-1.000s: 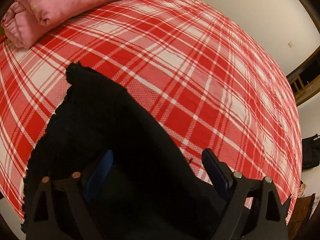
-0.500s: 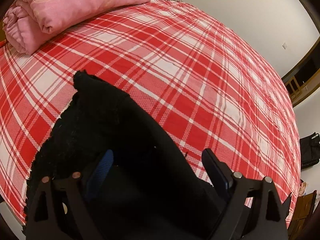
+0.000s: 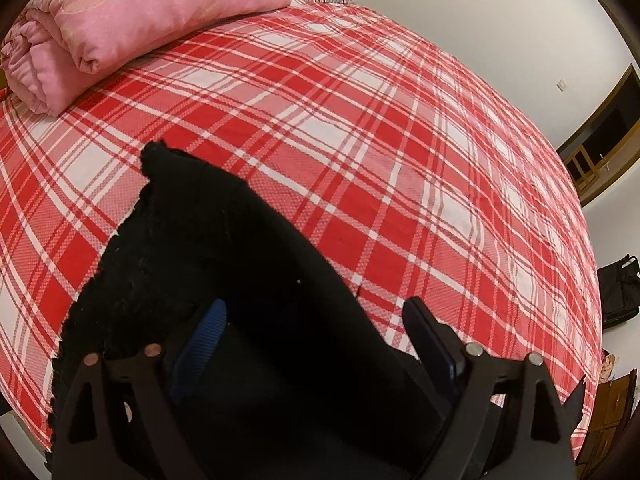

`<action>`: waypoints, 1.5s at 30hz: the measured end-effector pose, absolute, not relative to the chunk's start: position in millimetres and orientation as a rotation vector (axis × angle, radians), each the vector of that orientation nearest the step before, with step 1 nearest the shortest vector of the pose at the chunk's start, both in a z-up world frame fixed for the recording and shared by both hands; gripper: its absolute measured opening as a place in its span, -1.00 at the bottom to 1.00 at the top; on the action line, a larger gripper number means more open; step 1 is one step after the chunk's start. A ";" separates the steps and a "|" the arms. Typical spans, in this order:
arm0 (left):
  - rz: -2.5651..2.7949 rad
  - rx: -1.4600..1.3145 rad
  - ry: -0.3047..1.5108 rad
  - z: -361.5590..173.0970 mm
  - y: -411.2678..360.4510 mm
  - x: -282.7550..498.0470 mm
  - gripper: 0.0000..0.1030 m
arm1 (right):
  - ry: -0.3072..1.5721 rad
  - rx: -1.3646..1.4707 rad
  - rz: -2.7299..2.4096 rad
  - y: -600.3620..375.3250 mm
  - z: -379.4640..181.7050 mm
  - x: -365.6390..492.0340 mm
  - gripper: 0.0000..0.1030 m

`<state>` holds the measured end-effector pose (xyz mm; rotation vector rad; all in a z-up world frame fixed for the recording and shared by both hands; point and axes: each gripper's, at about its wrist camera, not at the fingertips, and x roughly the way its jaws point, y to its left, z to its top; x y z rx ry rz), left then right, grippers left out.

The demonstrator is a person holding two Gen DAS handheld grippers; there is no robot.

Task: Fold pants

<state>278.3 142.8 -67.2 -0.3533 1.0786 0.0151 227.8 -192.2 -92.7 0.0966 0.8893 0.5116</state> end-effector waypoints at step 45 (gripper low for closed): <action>-0.049 -0.477 0.879 -69.5 200.3 98.2 -0.66 | 0.822 -0.476 0.431 -133.1 -136.1 40.7 -0.91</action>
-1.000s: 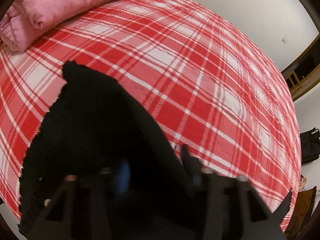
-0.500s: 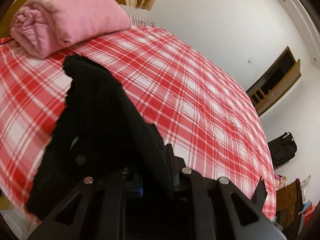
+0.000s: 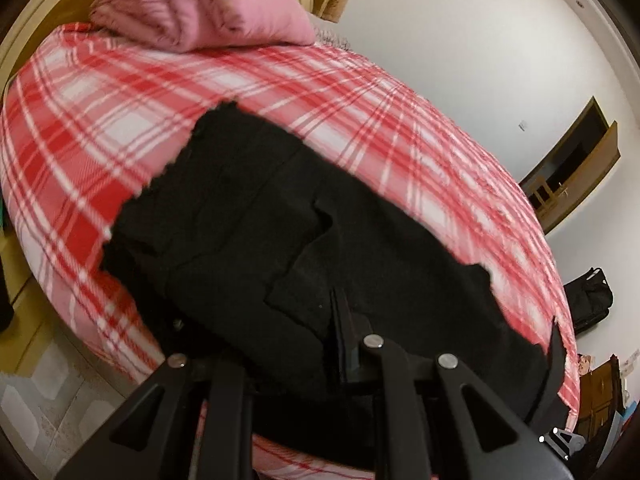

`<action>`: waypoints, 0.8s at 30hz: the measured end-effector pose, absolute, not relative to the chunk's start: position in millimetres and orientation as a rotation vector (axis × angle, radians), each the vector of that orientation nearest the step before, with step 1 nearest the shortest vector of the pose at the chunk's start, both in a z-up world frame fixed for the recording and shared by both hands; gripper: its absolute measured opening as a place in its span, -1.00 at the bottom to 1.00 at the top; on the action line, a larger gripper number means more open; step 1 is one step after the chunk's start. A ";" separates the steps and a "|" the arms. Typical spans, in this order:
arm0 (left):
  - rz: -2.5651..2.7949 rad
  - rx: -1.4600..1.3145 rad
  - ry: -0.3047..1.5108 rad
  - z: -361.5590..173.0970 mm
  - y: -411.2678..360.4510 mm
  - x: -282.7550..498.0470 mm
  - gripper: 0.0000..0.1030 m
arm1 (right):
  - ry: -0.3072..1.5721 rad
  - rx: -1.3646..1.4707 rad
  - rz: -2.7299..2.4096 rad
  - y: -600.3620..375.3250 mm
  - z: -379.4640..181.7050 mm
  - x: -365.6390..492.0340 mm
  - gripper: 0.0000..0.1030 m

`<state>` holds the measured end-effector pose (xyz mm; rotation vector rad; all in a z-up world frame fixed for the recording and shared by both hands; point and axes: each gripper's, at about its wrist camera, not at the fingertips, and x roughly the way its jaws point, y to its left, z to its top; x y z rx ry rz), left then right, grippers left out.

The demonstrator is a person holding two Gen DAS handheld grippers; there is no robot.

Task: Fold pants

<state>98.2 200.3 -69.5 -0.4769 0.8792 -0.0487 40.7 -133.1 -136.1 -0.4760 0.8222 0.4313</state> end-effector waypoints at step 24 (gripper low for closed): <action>0.194 -0.221 0.712 -18.7 207.2 98.7 0.38 | 0.692 0.247 -0.016 -366.2 -28.8 56.4 0.28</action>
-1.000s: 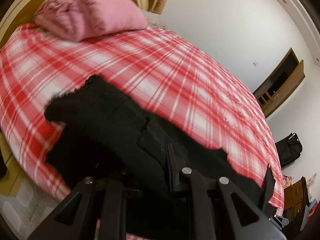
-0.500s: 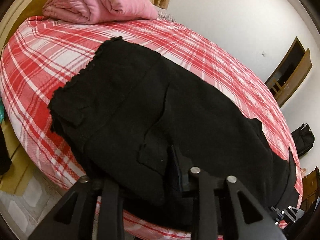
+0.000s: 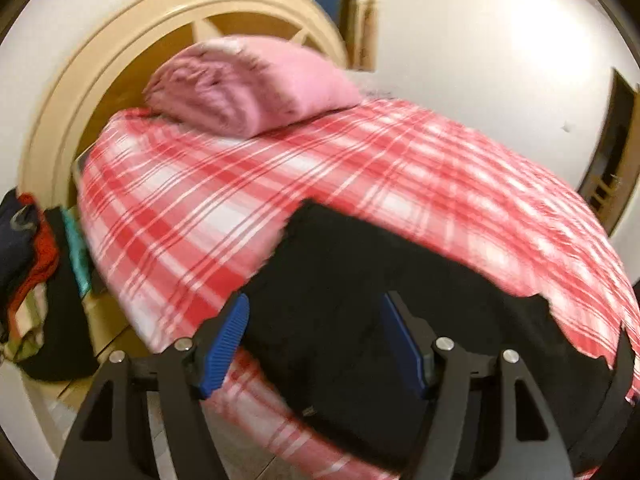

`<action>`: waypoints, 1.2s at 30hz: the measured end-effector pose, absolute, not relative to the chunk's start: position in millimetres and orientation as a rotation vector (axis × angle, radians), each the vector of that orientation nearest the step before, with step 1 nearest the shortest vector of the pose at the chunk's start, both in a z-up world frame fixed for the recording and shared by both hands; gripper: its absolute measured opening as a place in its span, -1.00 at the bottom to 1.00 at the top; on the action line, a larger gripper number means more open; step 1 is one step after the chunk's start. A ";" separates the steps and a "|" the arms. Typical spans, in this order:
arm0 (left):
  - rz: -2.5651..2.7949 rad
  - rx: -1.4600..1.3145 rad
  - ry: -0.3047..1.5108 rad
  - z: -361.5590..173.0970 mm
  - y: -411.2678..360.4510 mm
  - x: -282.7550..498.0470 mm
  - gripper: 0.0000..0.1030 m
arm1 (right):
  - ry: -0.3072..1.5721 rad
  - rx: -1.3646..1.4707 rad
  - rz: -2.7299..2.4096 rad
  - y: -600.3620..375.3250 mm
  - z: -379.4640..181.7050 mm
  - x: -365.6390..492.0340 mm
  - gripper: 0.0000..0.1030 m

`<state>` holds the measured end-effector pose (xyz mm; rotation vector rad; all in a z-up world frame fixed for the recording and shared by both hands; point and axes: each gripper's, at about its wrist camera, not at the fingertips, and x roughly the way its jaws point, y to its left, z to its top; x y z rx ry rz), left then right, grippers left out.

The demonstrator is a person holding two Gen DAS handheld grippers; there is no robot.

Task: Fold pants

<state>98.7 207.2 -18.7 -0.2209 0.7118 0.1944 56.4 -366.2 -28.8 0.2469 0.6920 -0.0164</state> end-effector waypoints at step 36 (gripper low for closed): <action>-0.635 0.028 0.954 -35.4 -124.6 111.3 0.47 | 0.637 0.649 -0.282 -516.6 -18.3 38.6 -0.92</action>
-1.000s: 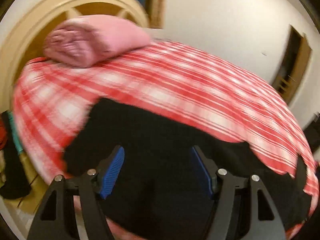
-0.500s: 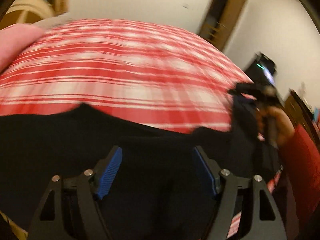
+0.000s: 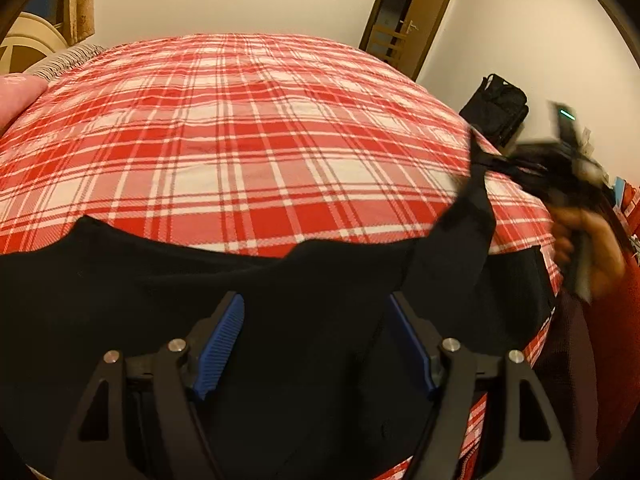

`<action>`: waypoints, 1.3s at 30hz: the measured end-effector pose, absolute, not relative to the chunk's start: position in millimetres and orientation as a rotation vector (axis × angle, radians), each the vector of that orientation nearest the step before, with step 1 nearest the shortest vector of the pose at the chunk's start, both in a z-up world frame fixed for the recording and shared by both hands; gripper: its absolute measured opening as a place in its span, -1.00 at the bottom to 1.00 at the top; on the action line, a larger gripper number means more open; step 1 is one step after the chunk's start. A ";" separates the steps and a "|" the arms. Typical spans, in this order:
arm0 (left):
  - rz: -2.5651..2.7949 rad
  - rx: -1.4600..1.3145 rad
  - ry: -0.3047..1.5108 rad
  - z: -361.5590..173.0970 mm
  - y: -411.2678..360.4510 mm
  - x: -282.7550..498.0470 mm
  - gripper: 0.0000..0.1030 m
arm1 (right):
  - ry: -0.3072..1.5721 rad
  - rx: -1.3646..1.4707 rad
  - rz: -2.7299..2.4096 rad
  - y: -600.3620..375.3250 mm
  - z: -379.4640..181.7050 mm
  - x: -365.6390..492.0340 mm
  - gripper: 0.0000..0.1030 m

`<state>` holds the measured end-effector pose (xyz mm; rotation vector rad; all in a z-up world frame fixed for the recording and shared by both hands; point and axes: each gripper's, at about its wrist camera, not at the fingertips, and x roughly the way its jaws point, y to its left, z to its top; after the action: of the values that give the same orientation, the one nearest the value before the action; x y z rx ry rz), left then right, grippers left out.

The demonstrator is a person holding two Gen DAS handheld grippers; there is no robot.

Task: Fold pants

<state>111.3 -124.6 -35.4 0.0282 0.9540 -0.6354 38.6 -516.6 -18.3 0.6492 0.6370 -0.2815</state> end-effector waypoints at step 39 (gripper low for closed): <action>-0.732 0.321 0.946 -68.8 -217.9 54.3 0.57 | 0.769 0.565 -0.554 -540.2 -51.8 -93.4 -0.07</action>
<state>54.3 -217.9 -68.8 0.3214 0.9458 -0.7320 -93.4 -540.2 -51.8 0.5650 0.7693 -0.5544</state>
